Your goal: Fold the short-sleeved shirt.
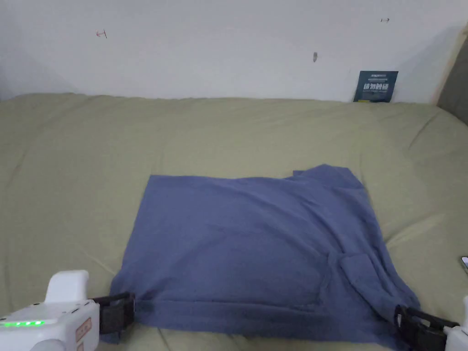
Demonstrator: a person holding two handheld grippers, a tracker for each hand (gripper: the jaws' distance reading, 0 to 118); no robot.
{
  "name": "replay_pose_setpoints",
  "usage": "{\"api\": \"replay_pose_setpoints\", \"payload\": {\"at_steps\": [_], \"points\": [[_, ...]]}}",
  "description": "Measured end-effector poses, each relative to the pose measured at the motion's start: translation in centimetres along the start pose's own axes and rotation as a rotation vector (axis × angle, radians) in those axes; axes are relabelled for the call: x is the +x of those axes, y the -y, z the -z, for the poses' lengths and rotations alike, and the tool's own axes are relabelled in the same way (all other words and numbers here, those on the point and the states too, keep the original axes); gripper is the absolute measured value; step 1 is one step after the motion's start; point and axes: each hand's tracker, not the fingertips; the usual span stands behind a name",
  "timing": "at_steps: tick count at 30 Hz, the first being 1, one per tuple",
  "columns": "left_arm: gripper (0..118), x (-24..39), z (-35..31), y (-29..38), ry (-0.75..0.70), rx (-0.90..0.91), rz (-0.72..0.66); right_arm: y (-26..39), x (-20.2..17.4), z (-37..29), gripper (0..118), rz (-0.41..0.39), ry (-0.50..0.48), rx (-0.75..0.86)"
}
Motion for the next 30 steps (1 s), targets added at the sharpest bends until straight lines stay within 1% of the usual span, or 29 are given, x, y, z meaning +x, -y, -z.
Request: {"api": "replay_pose_setpoints", "payload": {"at_steps": [1, 3, 4, 5, 6, 7, 8, 9, 10, 11, 12, 13, 14, 15, 18, 19, 20, 21, 22, 23, 24, 25, 27, 28, 29, 30], "points": [[114, 0.0, 0.0, 0.8, -0.015, -0.029, -0.009, -0.9, -0.4, -1.2, 118, -0.001, -0.005, -0.014], [113, 0.3, -0.3, 2.1, -0.005, -0.012, -0.018, -1.4, -1.3, -2.2, 118, 0.004, -0.008, -0.030], [112, 0.8, -2.8, -0.7, -0.004, -0.007, -0.014, -1.5, -1.9, -2.7, 118, 0.002, -0.011, -0.034], [108, 1.0, -3.6, -0.9, -0.009, 0.008, -0.006, -0.6, -0.9, -2.4, 117, 0.001, -0.015, -0.029], [97, 1.2, -4.5, -0.8, -0.018, 0.024, 0.003, -0.3, -1.2, -2.9, 108, 0.007, -0.016, -0.009], [55, 1.3, -5.1, -0.7, -0.008, 0.035, 0.005, -0.3, -1.5, -3.3, 67, 0.007, -0.014, -0.006], [5, 1.4, -5.4, -1.1, -0.009, 0.028, 0.008, -0.2, -1.8, -3.4, 18, -0.002, -0.004, -0.009], [0, 1.3, -5.5, -0.7, -0.039, 0.013, -0.004, 0.3, -2.0, -3.8, 1, -0.012, 0.030, 0.005], [0, 1.1, -5.7, -0.7, -0.034, 0.031, -0.001, 0.6, -2.3, -4.1, 1, -0.008, 0.021, 0.004], [0, 0.8, -5.6, -0.7, -0.026, 0.011, 0.003, 0.6, -2.2, -4.0, 1, -0.002, -0.008, -0.031], [0, -0.4, -4.1, 0.3, -0.035, -0.011, -0.007, 0.8, -2.3, -4.0, 1, 0.008, -0.014, -0.036], [0, -1.1, -3.7, 0.6, -0.042, -0.029, -0.023, 2.1, -0.7, -2.3, 1, 0.033, -0.023, -0.042], [0, -1.7, -3.2, 0.8, -0.048, -0.050, -0.035, 2.4, -0.3, -1.8, 1, 0.037, -0.024, -0.054], [0, -2.0, -2.7, 1.3, -0.024, -0.106, -0.095, 2.6, 0.0, -1.4, 1, 0.041, -0.023, -0.068], [0, -2.4, -2.5, 2.0, -0.007, -0.117, -0.127, 3.3, 0.2, -0.6, 1, 0.026, -0.009, -0.080], [7, -2.7, -2.3, 2.0, 0.008, -0.104, -0.130, 3.5, 0.5, -0.3, 1, 0.026, -0.009, -0.087], [38, -2.9, -2.1, 2.0, 0.043, -0.096, -0.148, 3.6, 0.7, 0.0, 1, 0.026, -0.010, -0.090], [88, -3.1, -1.8, 2.0, 0.037, -0.111, -0.161, 3.3, -0.5, -1.0, 1, 0.010, 0.005, -0.081], [118, -3.2, -1.2, 2.1, 0.067, -0.152, -0.206, 3.4, -0.6, -0.9, 1, 0.012, 0.003, -0.088], [113, -3.4, -0.4, 2.2, 0.071, -0.192, -0.206, 3.4, -0.6, -0.8, 1, 0.015, 0.001, -0.094], [112, -2.7, -0.9, 1.4, 0.090, -0.086, -0.185, 3.6, -0.6, -0.7, 1, 0.018, -0.001, -0.095], [112, -2.6, -0.5, 1.6, 0.084, -0.144, -0.196, 3.0, -0.7, -0.8, 1, 0.021, -0.004, -0.102], [111, -1.7, 0.5, 1.9, 0.057, -0.169, -0.176, 3.1, -0.8, -0.5, 1, 0.022, -0.009, -0.107], [107, -0.9, 0.3, 0.9, 0.047, -0.169, -0.148, 3.1, -0.9, -0.3, 1, 0.022, -0.010, -0.113], [96, -0.5, 0.7, 0.7, 0.031, -0.179, -0.130, 2.6, -0.9, -0.3, 1, 0.020, -0.012, -0.120], [72, -0.2, 1.0, 0.4, 0.022, -0.196, -0.124, 2.5, -1.0, -0.2, 1, 0.014, -0.014, -0.124]]}}
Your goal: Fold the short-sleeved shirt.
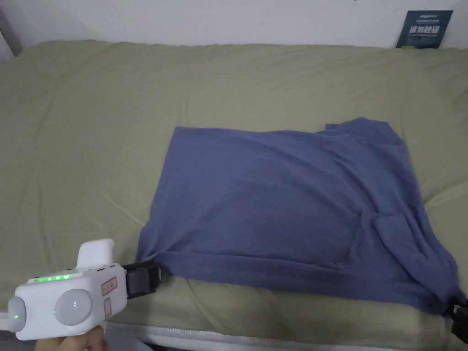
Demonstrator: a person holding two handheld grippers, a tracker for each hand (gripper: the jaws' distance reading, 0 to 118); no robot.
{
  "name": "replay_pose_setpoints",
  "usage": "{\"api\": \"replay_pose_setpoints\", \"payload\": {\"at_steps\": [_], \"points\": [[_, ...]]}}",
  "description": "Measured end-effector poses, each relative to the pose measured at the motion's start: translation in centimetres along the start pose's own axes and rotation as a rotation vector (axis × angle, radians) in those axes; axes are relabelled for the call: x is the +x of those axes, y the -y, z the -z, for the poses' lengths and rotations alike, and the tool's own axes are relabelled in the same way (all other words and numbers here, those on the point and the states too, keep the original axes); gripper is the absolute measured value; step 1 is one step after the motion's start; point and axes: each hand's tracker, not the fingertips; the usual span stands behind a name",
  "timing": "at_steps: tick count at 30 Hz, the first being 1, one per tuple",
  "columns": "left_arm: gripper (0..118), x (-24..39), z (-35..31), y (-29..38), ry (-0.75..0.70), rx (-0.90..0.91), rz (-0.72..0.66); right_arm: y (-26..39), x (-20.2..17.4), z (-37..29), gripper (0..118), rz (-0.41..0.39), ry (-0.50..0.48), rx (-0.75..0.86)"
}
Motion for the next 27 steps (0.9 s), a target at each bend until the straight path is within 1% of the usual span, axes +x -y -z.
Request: {"api": "replay_pose_setpoints", "payload": {"at_steps": [1, 2, 3, 5, 6, 7, 8, 9, 10, 11, 12, 13, 14, 16, 17, 18, 19, 20, 21, 24, 26, 27], "points": [[20, -0.7, 0.8, -0.2, -0.001, -0.001, -0.005, -0.1, -0.1, 0.2, 1, -0.008, 0.002, -0.003], [0, -2.3, 2.4, -0.2, 0.009, 0.000, -0.001, -0.2, -0.2, 0.3, 1, -0.015, 0.004, -0.008], [0, -2.6, 2.8, -0.4, 0.019, -0.001, 0.005, -0.7, 0.9, 1.2, 1, -0.016, 0.003, -0.015], [0, -2.7, 3.0, -0.5, -0.009, 0.008, 0.008, -1.0, 1.3, 1.5, 1, -0.019, 0.009, -0.017], [0, -1.0, 1.1, -0.8, -0.002, -0.007, 0.024, -1.2, 1.6, 1.6, 1, -0.021, 0.010, -0.018], [0, -0.6, 0.7, -0.7, -0.002, 0.000, 0.027, -1.4, 2.1, 1.7, 3, -0.019, 0.010, -0.019], [0, -0.3, 0.4, -0.6, -0.002, 0.004, 0.028, -1.5, 2.3, 1.7, 23, -0.018, 0.001, -0.014], [0, 0.0, 0.2, -0.4, 0.029, -0.025, -0.004, -1.8, 2.4, 1.7, 63, -0.026, 0.007, -0.021], [0, -1.1, 0.7, -1.0, 0.034, -0.026, -0.016, -2.0, 2.7, 2.1, 114, -0.029, -0.009, -0.070], [0, -1.2, 0.5, -1.1, 0.038, -0.026, -0.023, -2.0, 2.2, 2.0, 118, -0.020, -0.018, -0.091], [0, -1.1, 0.4, -1.2, 0.039, -0.026, -0.022, -1.6, 2.7, 1.9, 118, -0.017, -0.025, -0.059], [0, -0.9, 0.2, -1.3, 0.036, -0.022, -0.017, -1.5, 3.0, 2.3, 118, -0.011, -0.038, -0.078], [0, -2.3, 1.3, -1.8, 0.035, -0.020, -0.011, -1.6, 3.2, 3.1, 118, -0.023, -0.030, -0.119], [0, -2.8, 1.6, -2.4, 0.028, -0.019, 0.001, -1.7, 3.7, 4.5, 118, -0.032, -0.020, -0.122], [0, -3.0, 1.7, -2.7, 0.027, -0.020, 0.003, -1.7, 4.0, 4.9, 116, -0.036, -0.029, -0.150], [0, -1.4, 0.9, -1.6, 0.027, -0.022, 0.005, -1.5, 4.3, 5.3, 103, -0.034, -0.040, -0.155], [0, -1.4, 0.9, -1.6, 0.025, -0.022, 0.007, -1.8, 3.6, 4.9, 50, -0.070, -0.075, -0.155], [0, -1.4, 0.9, -1.7, 0.024, -0.023, 0.008, -1.9, 3.6, 4.7, 4, -0.082, -0.065, -0.157], [0, -1.6, 0.9, -1.8, 0.023, -0.021, 0.008, -1.8, 3.6, 4.9, 4, -0.106, -0.042, -0.162], [0, -1.0, 0.4, -1.6, 0.023, -0.022, 0.009, -1.2, 4.3, 4.5, 4, -0.061, -0.069, -0.173], [0, -1.5, 0.2, -1.7, 0.028, -0.022, 0.011, -1.1, 4.4, 4.3, 4, -0.069, -0.051, -0.154], [0, -1.4, 0.1, -1.8, 0.026, -0.022, 0.017, -2.1, 4.0, 3.7, 4, -0.063, -0.029, -0.153]]}}
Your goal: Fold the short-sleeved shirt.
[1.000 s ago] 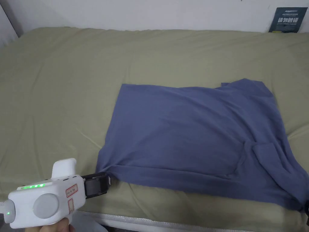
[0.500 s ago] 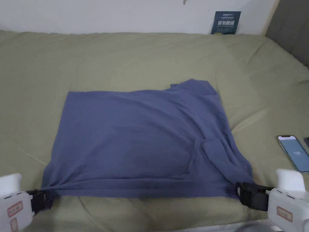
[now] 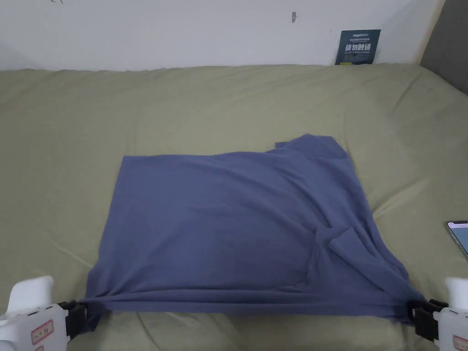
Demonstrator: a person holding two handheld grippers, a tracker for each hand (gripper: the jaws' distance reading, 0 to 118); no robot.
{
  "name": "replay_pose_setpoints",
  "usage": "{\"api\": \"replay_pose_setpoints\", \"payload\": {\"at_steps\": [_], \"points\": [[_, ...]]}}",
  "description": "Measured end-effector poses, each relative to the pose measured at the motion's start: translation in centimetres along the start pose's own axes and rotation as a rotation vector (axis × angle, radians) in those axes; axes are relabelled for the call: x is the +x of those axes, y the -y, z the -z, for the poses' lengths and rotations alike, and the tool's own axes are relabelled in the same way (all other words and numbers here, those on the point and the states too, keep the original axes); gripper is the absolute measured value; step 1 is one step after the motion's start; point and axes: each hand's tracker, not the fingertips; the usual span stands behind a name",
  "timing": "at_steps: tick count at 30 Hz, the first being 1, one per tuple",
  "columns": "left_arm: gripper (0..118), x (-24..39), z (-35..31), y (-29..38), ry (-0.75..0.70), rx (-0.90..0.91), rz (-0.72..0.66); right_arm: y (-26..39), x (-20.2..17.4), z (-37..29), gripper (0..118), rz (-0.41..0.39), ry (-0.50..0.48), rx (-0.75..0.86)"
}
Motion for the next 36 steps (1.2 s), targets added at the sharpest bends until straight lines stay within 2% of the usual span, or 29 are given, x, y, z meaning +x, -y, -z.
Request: {"api": "replay_pose_setpoints", "payload": {"at_steps": [7, 12, 15, 16, 22, 29, 31, 32, 33, 34, 35, 36], "points": [[0, 0.1, -1.3, -3.0, 0.007, 0.036, 0.041, -4.1, -2.0, -2.8, 4, -0.023, 0.017, 0.082], [0, 0.3, -0.8, -7.2, 0.002, 0.078, 0.092, -9.4, -1.3, -1.6, 4, -0.057, -0.012, 0.133], [0, 1.4, -0.1, -10.7, 0.005, 0.093, 0.098, -13.0, -2.2, 0.2, 4, -0.101, 0.005, 0.149], [0, 1.6, 0.4, -11.9, 0.005, 0.089, 0.101, -14.2, -1.4, 1.8, 4, -0.107, 0.002, 0.146], [0, 2.5, 5.4, -17.7, -0.023, 0.061, 0.128, -20.5, -2.8, 7.1, 4, -0.142, 0.016, 0.135], [0, 3.0, 11.3, -20.3, -0.044, -0.020, 0.142, -23.7, -3.9, 13.4, 4, -0.210, 0.039, 0.033], [0, 3.3, 12.3, -20.1, -0.046, -0.040, 0.130, -23.8, -4.0, 15.0, 5, -0.208, 0.045, 0.010], [9, 3.3, 12.9, -20.1, -0.040, -0.050, 0.125, -23.7, -4.0, 15.3, 14, -0.201, 0.045, 0.001], [34, 3.3, 13.2, -20.0, -0.031, -0.049, 0.121, -23.7, -3.9, 15.7, 40, -0.186, 0.042, -0.004], [96, 3.4, 13.5, -19.8, -0.008, -0.038, 0.121, -23.6, -3.8, 15.9, 93, -0.157, 0.047, -0.007], [113, 2.6, 14.0, -19.9, -0.006, -0.018, 0.123, -23.4, -3.7, 15.9, 103, -0.130, 0.063, 0.009], [116, 2.4, 14.2, -19.6, -0.006, -0.023, 0.114, -23.2, -3.3, 15.7, 111, -0.106, 0.066, 0.014]]}}
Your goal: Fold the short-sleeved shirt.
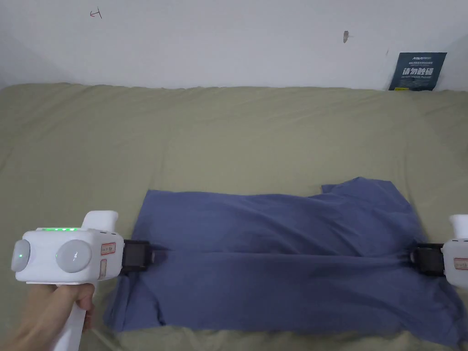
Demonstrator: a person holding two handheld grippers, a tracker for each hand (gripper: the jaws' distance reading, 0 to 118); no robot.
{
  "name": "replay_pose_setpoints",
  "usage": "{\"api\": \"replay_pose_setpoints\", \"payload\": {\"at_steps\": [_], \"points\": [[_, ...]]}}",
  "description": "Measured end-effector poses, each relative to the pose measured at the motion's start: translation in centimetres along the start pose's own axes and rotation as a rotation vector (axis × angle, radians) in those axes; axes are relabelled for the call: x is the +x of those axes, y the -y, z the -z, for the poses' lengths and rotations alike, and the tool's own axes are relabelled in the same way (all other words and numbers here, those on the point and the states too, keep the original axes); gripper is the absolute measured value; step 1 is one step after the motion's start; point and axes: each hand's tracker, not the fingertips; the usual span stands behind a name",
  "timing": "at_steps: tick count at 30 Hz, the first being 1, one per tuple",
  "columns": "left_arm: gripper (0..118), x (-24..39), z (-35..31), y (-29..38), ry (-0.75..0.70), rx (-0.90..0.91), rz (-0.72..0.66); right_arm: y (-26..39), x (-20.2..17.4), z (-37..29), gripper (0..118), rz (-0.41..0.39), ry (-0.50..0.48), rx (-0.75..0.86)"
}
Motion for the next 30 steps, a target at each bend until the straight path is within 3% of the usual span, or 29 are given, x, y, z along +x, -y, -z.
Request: {"api": "replay_pose_setpoints", "payload": {"at_steps": [2, 7, 8, 9, 10, 11, 12, 14, 19, 23, 24, 25, 26, 27, 30], "points": [[114, 0.0, -1.1, 0.7, 0.015, 0.027, -0.023, 1.0, 0.3, -1.1, 118, 0.063, -0.028, 0.044], [109, 0.5, -5.6, 4.3, -0.026, 0.098, -0.031, 4.9, 0.9, -5.4, 118, 0.173, -0.110, 0.056], [105, 0.6, -6.5, 5.2, -0.027, 0.108, -0.039, 5.8, 1.1, -6.3, 118, 0.184, -0.111, 0.056], [93, 0.8, -7.5, 6.2, -0.029, 0.127, -0.052, 7.1, 0.8, -7.5, 113, 0.195, -0.108, 0.076], [55, 1.0, -8.4, 7.3, -0.027, 0.136, -0.064, 8.4, 0.4, -8.9, 83, 0.189, -0.112, 0.104], [11, 1.1, -9.3, 8.3, -0.014, 0.137, -0.077, 9.5, -0.1, -10.1, 39, 0.174, -0.105, 0.122], [0, 1.3, -9.6, 9.3, -0.005, 0.154, -0.105, 10.4, -0.6, -10.9, 1, 0.163, -0.092, 0.122], [0, 1.7, -10.5, 11.2, -0.011, 0.156, -0.129, 12.5, -2.1, -12.6, 0, 0.113, -0.044, 0.169], [0, 0.6, -10.5, 13.6, -0.008, 0.150, -0.174, 15.7, -4.9, -16.5, 0, 0.085, -0.049, 0.174], [0, 0.2, -9.8, 13.3, 0.013, 0.127, -0.185, 16.4, -4.0, -15.9, 0, 0.097, -0.076, 0.139], [11, 0.1, -9.4, 13.1, 0.025, 0.124, -0.188, 16.5, -3.5, -15.4, 0, 0.096, -0.075, 0.134], [63, 0.0, -8.9, 12.7, 0.026, 0.114, -0.188, 16.6, -3.5, -15.3, 0, 0.093, -0.071, 0.130], [106, 0.1, -8.4, 12.3, 0.009, 0.093, -0.176, 16.5, -3.5, -15.2, 0, 0.092, -0.069, 0.126], [118, 0.3, -7.7, 11.6, 0.007, 0.048, -0.154, 16.5, -3.4, -15.2, 0, 0.094, -0.069, 0.121], [116, 0.0, -5.6, 10.6, -0.001, 0.025, -0.132, 15.9, -2.6, -14.3, 0, 0.098, -0.085, 0.108]]}}
